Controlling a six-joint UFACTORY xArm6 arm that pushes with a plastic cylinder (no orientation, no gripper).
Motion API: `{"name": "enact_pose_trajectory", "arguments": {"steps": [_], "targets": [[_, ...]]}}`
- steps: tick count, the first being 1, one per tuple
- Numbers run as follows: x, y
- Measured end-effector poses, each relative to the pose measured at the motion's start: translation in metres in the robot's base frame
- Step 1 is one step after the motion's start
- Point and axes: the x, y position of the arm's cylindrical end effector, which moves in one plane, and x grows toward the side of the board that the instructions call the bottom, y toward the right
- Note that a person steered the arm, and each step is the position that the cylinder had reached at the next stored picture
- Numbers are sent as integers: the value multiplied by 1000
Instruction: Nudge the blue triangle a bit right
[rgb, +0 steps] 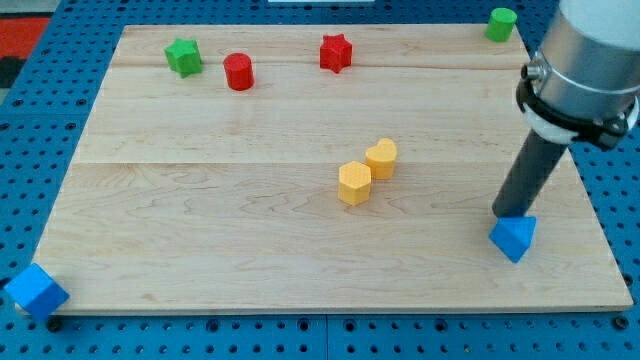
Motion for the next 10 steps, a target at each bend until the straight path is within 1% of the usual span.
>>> {"name": "enact_pose_trajectory", "arguments": {"steps": [1, 2, 3, 4, 5, 6, 7, 8, 10], "targets": [[25, 0], [30, -24], [44, -87], [86, -102], [92, -89], [81, -102], [80, -90], [79, -55], [62, -49]]}}
